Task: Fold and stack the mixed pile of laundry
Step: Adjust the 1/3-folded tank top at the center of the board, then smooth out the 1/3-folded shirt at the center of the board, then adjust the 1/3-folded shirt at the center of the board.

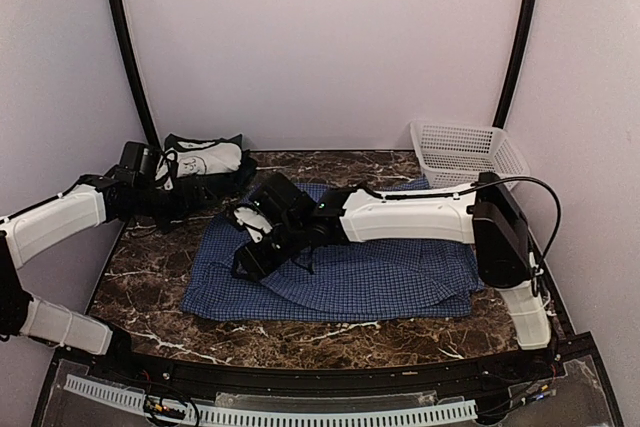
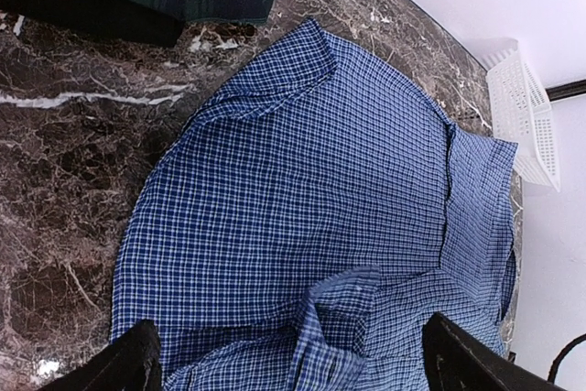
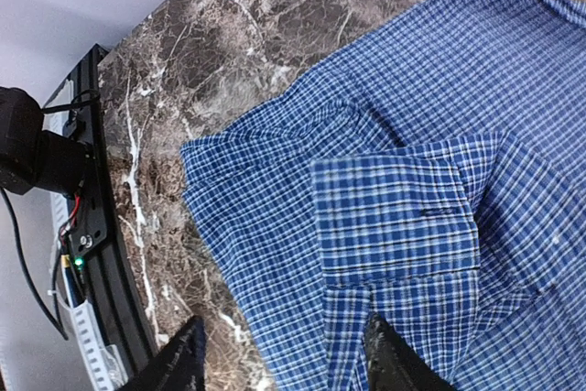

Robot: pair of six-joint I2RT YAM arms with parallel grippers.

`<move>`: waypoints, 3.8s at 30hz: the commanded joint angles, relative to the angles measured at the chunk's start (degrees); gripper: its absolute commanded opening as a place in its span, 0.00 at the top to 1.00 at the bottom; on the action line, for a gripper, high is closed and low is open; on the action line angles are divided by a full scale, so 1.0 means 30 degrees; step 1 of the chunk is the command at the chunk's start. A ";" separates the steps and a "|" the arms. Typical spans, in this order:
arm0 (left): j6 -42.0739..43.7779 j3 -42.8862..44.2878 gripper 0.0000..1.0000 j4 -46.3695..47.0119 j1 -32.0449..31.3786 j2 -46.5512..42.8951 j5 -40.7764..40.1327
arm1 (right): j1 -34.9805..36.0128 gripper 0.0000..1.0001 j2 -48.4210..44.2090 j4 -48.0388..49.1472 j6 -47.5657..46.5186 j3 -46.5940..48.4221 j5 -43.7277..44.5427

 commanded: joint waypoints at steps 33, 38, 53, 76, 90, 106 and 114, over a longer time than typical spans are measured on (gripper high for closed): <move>0.1739 0.0320 0.38 -0.1949 -0.5503 0.6655 0.0135 | -0.7124 0.42 -0.9184 0.0940 0.2405 -1.7768 -0.1787; 0.0755 -0.0221 0.35 -0.3466 -0.5583 0.4763 -0.1233 | -0.7153 0.35 -1.1387 0.0262 0.2500 -1.7884 -0.1766; -0.2450 -0.1113 0.20 -0.9547 -0.3075 -0.0054 -0.2260 | -1.1219 0.23 -1.8790 -0.4518 0.4678 -2.0615 -0.1179; -0.2394 -0.3112 0.63 -0.6960 -0.2399 0.1985 -0.0012 | -1.5274 0.18 -1.0515 0.0918 0.1937 -1.7223 -0.2799; -0.3575 -0.2623 1.00 -1.0560 -0.2774 0.0029 0.0077 | -1.6001 0.17 -0.8905 0.1506 0.2160 -1.7567 -0.3475; -0.3611 -0.3074 0.83 -1.2305 -0.2463 0.0127 -0.0340 | -1.6030 0.14 -0.9546 0.0607 0.2038 -1.7321 -0.3909; -0.2030 0.0592 0.46 -1.1497 -0.2408 -0.1043 -0.2784 | -1.5976 0.11 -1.4554 -0.2072 0.0841 -1.6204 -0.3113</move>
